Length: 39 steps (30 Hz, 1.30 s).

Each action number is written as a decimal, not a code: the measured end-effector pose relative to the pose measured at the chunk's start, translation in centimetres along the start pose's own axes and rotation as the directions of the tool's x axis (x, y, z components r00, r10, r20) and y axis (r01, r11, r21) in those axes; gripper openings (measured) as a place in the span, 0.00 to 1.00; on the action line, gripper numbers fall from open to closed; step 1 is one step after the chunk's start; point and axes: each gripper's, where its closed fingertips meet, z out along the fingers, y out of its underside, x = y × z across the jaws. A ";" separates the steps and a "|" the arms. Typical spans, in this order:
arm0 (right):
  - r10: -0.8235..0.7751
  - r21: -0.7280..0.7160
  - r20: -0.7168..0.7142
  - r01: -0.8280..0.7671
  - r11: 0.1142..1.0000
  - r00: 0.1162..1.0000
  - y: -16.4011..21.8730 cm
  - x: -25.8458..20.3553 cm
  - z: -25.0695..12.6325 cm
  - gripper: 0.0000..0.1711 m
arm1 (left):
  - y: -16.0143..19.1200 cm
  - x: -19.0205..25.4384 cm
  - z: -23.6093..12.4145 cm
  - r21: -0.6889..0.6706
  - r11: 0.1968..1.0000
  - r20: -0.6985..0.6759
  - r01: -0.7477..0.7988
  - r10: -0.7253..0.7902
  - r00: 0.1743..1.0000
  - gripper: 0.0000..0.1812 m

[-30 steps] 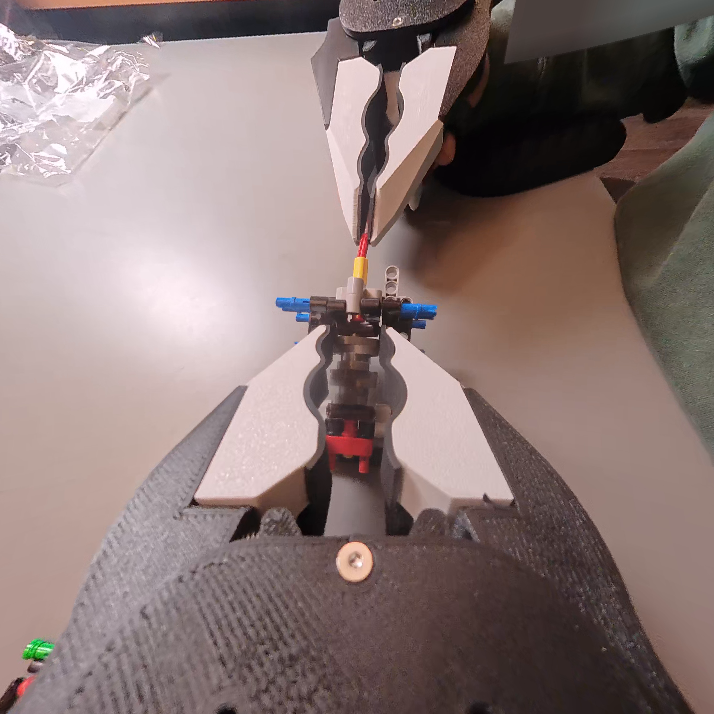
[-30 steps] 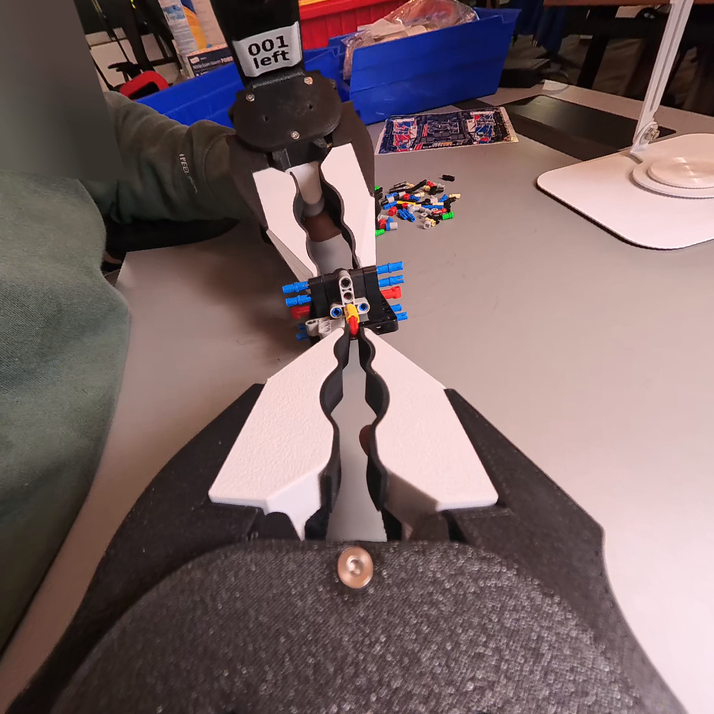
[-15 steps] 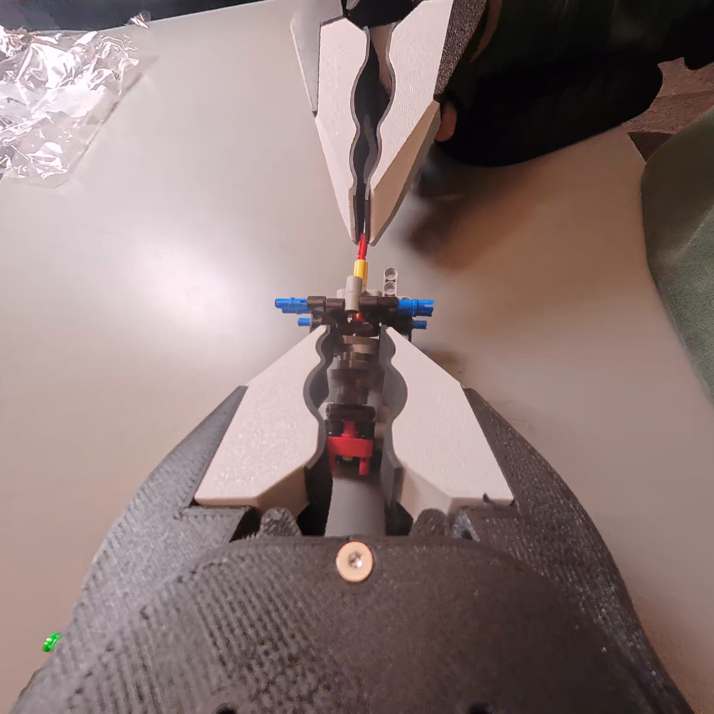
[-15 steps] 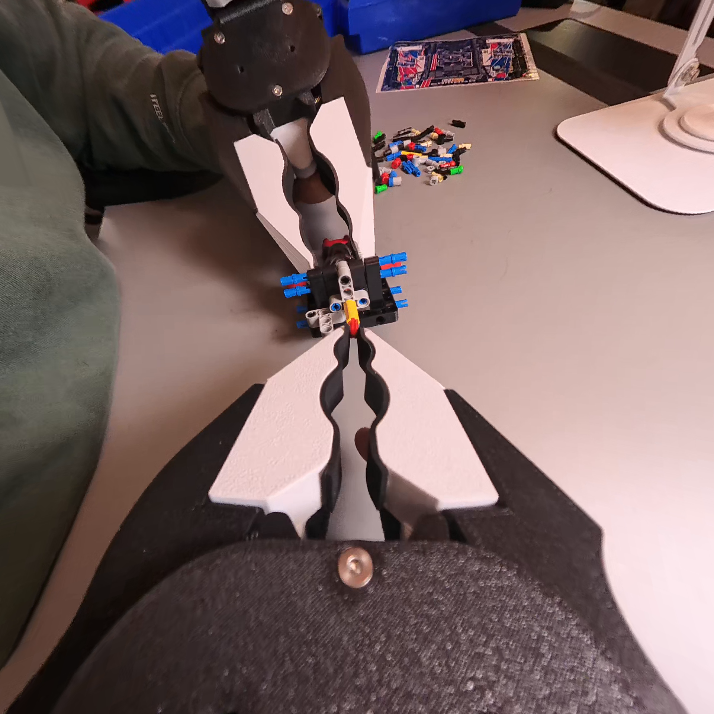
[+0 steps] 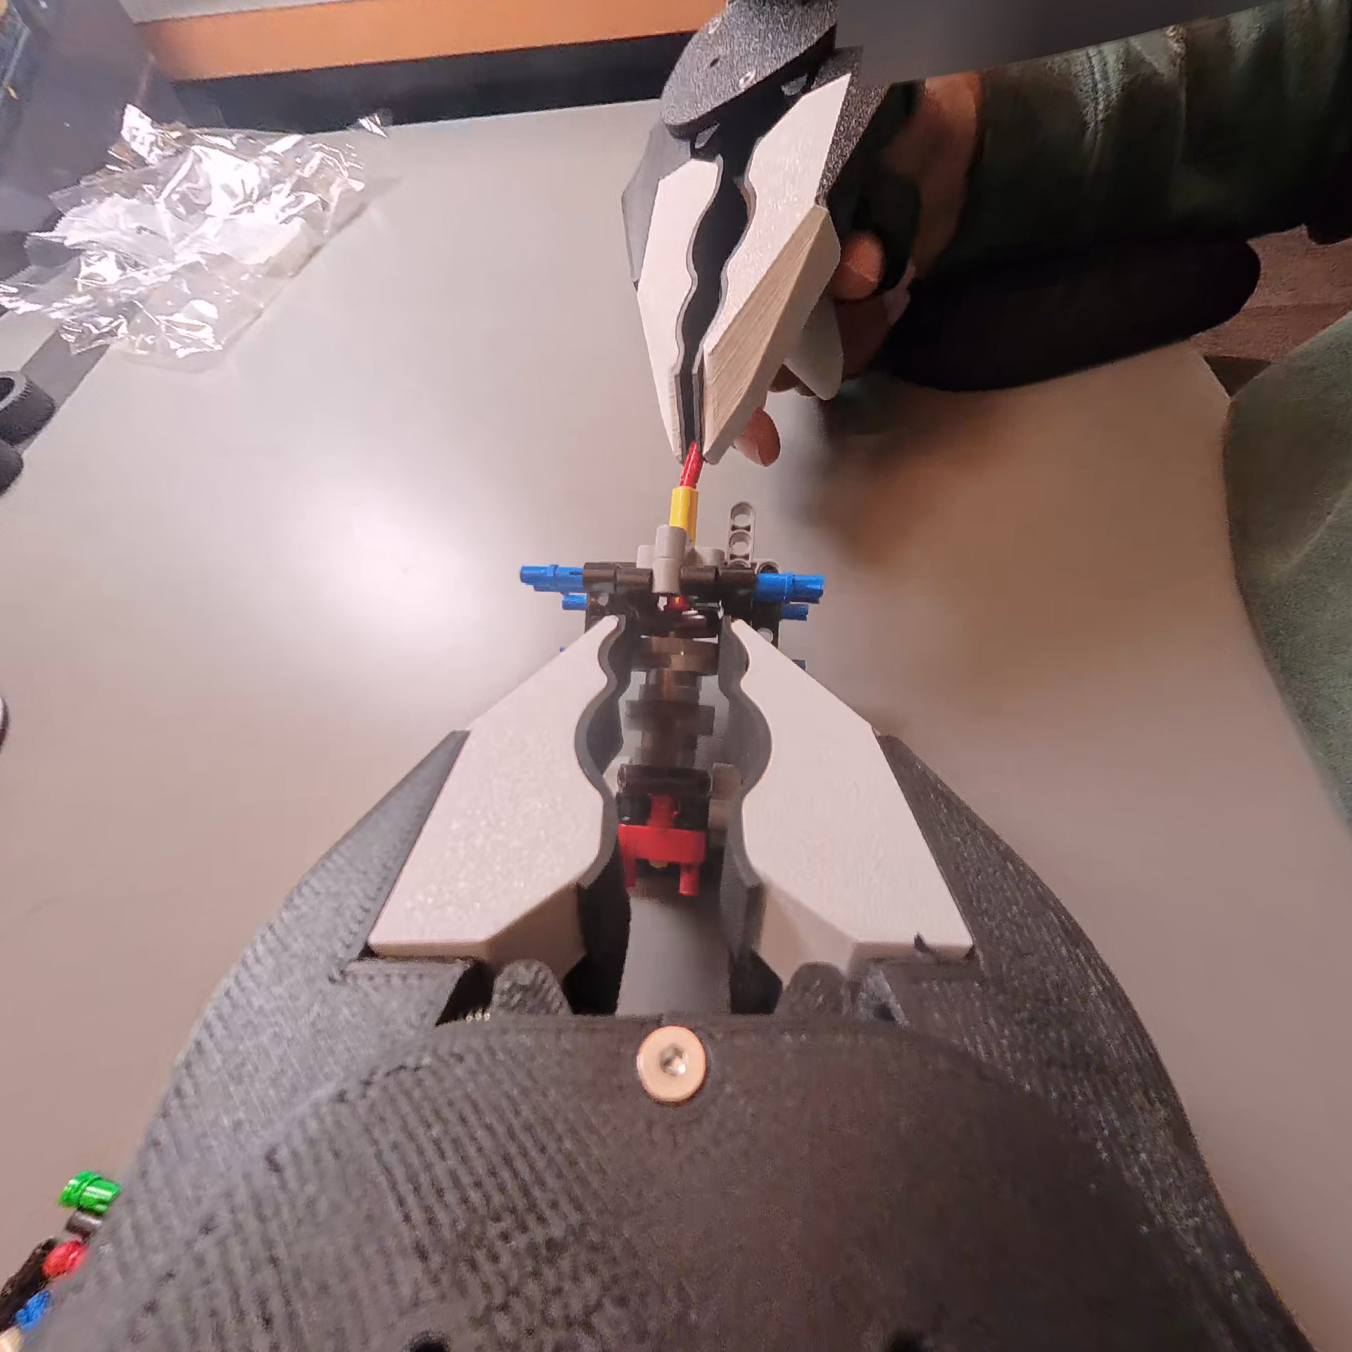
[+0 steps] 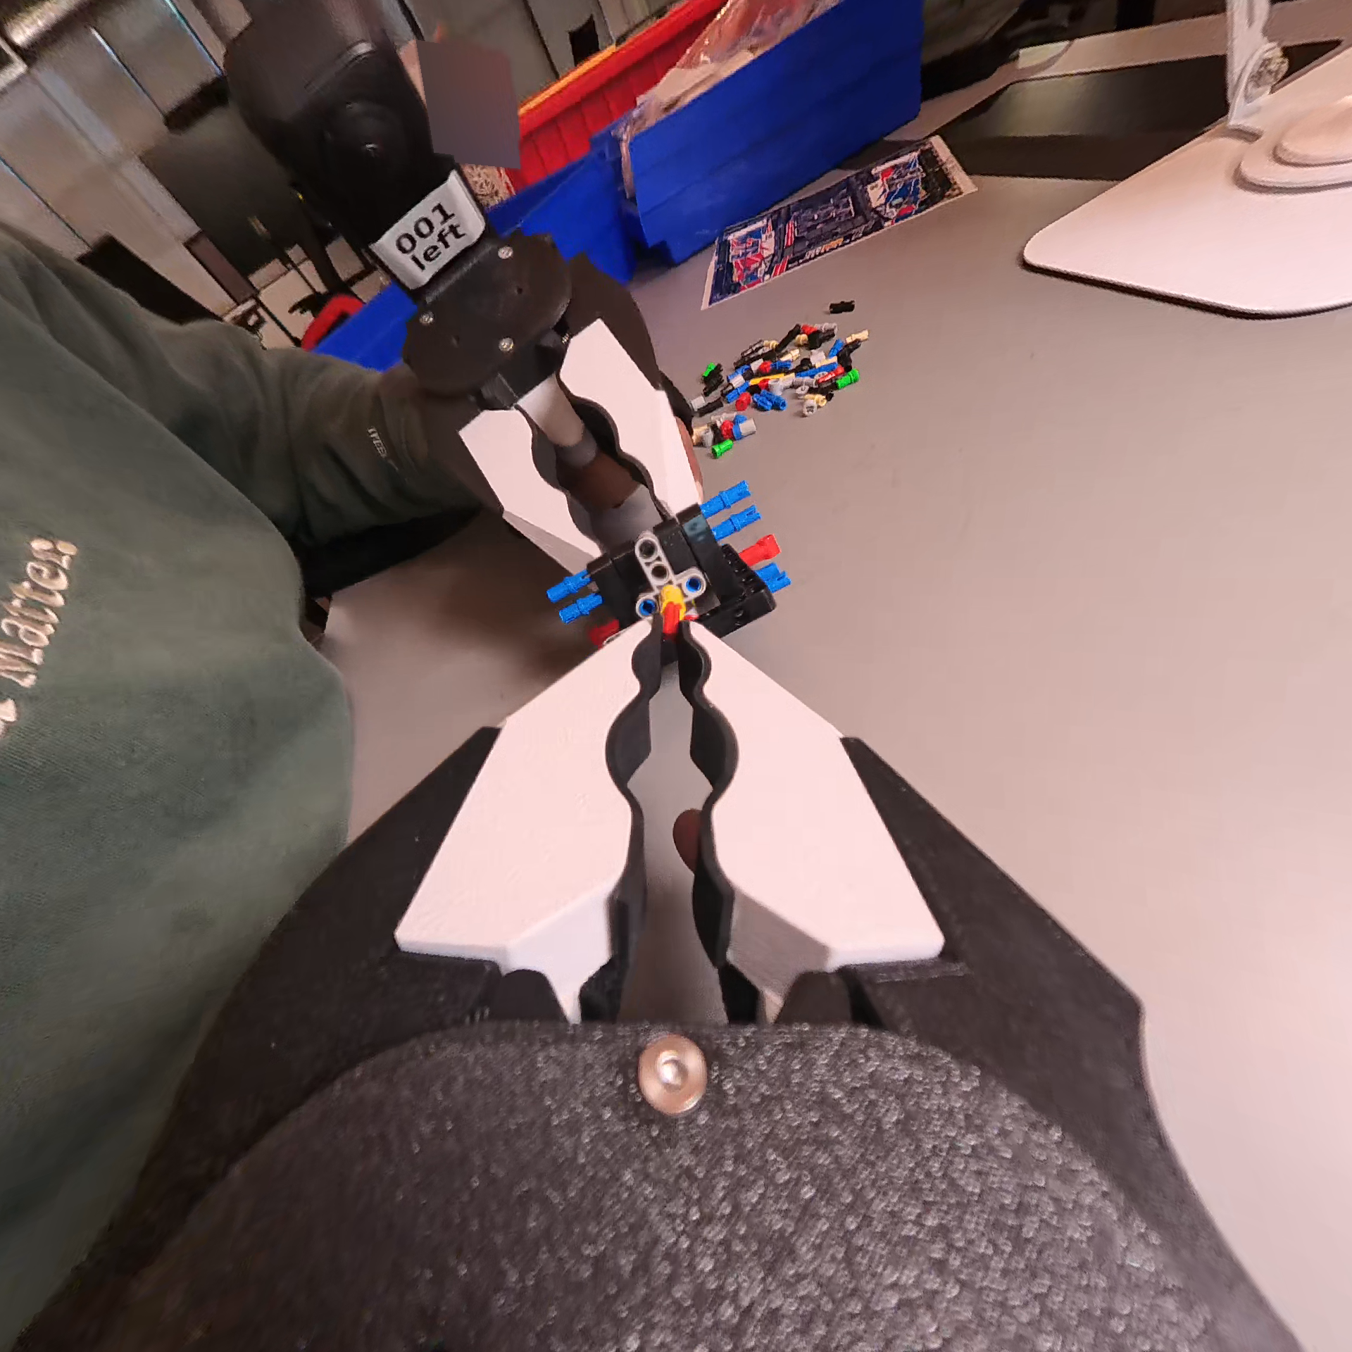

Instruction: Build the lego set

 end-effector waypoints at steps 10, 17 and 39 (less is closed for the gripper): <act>0.151 -0.031 0.002 -0.151 0.988 0.989 0.4 0.3 0.1 0.01 | 0.1 -0.1 0.1 -0.037 0.988 0.090 -0.148 0.151 0.984 0.12; 0.190 -0.063 0.019 -0.189 0.980 0.982 1.0 0.0 0.1 0.01 | 0.2 0.5 0.3 -0.037 0.983 0.067 -0.179 0.181 0.981 0.12; 0.076 -0.050 -0.023 -0.077 0.996 0.997 0.9 0.9 0.4 0.07 | 0.7 0.0 0.3 -0.054 0.992 0.040 -0.117 0.119 0.992 0.12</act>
